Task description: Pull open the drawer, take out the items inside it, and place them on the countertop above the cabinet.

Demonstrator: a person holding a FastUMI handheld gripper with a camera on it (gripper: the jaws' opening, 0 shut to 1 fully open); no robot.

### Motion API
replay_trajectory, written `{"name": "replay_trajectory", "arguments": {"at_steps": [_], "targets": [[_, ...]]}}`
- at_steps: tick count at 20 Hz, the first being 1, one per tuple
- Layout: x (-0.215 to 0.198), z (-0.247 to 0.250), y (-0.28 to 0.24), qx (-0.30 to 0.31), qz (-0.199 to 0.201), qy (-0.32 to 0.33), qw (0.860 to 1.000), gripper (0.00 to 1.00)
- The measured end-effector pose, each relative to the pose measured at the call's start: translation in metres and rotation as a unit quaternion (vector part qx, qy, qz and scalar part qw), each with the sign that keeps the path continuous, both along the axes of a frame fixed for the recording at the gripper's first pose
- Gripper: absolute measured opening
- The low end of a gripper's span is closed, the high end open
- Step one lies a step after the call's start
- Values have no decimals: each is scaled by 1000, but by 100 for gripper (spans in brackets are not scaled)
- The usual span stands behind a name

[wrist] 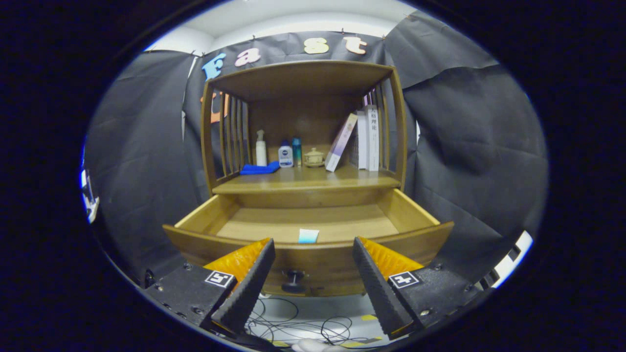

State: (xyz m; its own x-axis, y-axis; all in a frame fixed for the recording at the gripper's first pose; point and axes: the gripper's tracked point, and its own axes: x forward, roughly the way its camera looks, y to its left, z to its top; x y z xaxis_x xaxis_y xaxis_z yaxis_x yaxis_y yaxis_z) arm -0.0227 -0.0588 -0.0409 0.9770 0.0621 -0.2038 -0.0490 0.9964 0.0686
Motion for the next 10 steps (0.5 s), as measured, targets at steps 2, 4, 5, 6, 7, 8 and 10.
{"name": "replay_trajectory", "arguments": {"at_steps": [2,4,5,6,7,8,10], "targets": [[15,28,-6,3,-8,-9,1000,100],[31,42,-5,8,-9,6,1000,100],[40,51,-1,12,-8,11,1000,100],[52,60,1,16,-7,17,1000,100],[65,64,3,20,-9,28,999,100],[76,69,9,26,-5,37,999,99],[103,74,21,34,3,64,997,98]]}}
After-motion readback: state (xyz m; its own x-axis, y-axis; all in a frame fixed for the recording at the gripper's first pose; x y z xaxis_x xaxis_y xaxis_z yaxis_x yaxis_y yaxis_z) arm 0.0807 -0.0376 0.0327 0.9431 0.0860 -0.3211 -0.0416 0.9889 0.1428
